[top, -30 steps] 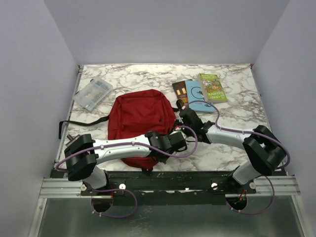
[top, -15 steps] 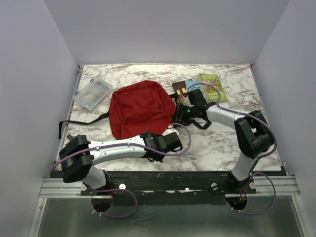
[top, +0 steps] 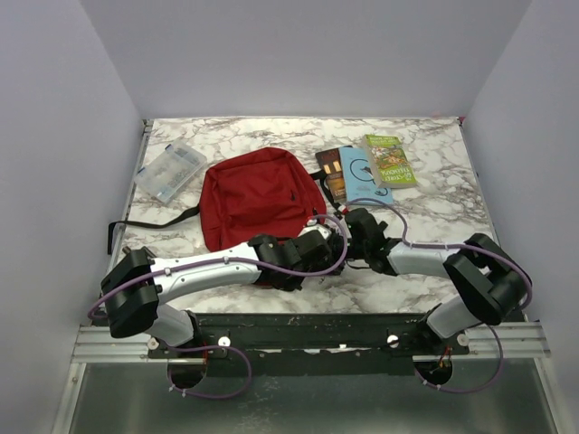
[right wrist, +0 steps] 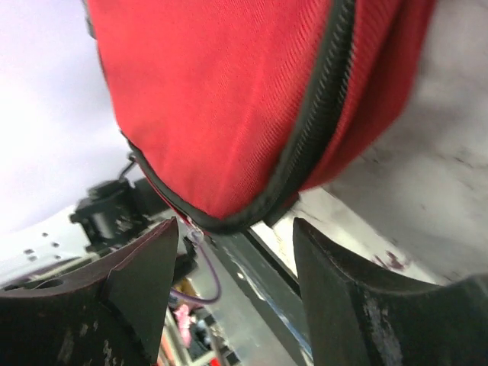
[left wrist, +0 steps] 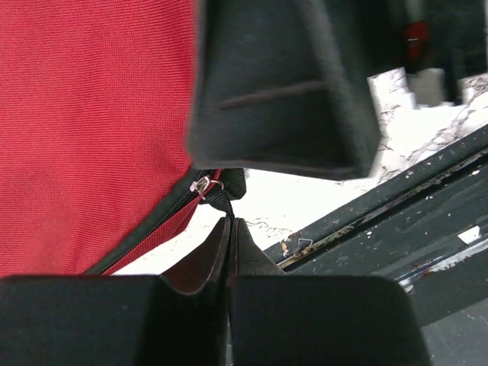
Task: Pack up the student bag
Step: Unzip the student bag at the center of the board, then pick up the book from the center of the board, then place the book in the student bag.
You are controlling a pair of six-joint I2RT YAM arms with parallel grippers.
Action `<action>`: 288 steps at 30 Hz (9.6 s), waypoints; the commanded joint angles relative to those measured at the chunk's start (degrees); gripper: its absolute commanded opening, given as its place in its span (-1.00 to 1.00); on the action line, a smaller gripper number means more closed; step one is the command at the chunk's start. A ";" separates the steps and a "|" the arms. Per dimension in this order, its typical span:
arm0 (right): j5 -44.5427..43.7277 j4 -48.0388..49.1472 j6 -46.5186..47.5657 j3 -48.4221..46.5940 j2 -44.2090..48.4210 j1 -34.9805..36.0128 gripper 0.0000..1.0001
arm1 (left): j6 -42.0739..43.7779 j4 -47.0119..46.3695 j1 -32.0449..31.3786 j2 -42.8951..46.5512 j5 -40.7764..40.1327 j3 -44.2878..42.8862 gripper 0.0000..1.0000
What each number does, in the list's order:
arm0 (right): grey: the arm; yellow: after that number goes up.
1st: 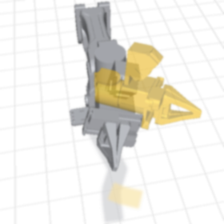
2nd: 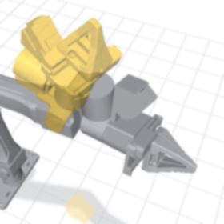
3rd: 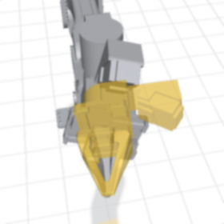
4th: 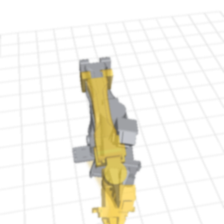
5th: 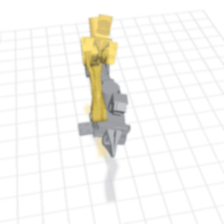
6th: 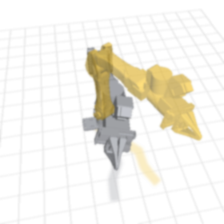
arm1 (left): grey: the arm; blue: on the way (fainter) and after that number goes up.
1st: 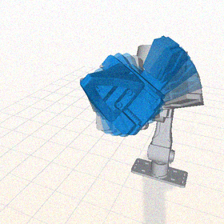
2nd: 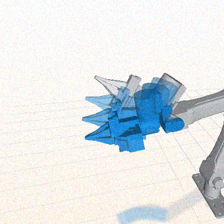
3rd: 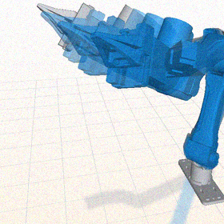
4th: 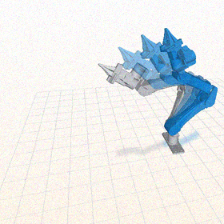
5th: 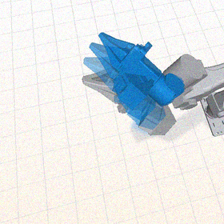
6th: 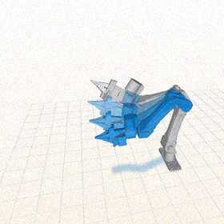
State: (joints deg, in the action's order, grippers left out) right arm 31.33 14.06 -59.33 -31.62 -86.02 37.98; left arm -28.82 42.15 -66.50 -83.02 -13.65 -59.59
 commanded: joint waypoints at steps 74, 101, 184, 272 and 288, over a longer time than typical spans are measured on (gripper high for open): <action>-5.63 6.99 -0.69 -4.88 4.21 -44.80 0.61 | 13.16 -11.43 41.13 20.78 40.40 1.93 0.75; -11.72 53.33 -27.61 -10.90 -38.88 -49.36 0.46 | 15.90 -13.81 39.08 20.47 36.68 4.49 0.75; 1.78 7.45 -16.49 4.61 29.63 -16.95 -0.99 | 19.57 -0.79 15.34 -3.07 12.33 -34.46 -1.00; -7.49 47.93 -11.77 -2.96 -22.73 6.39 -0.69 | 40.62 -14.28 15.52 6.81 9.46 -17.82 -1.00; -15.32 -16.81 19.16 -6.11 13.32 -6.87 0.48 | 36.54 -23.55 16.04 17.12 2.24 2.29 -1.00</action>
State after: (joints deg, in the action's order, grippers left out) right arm 19.84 16.69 -49.56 -35.57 -79.13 34.22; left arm 7.77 19.75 -50.63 -68.58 -9.26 -57.47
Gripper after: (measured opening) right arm 0.725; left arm 0.013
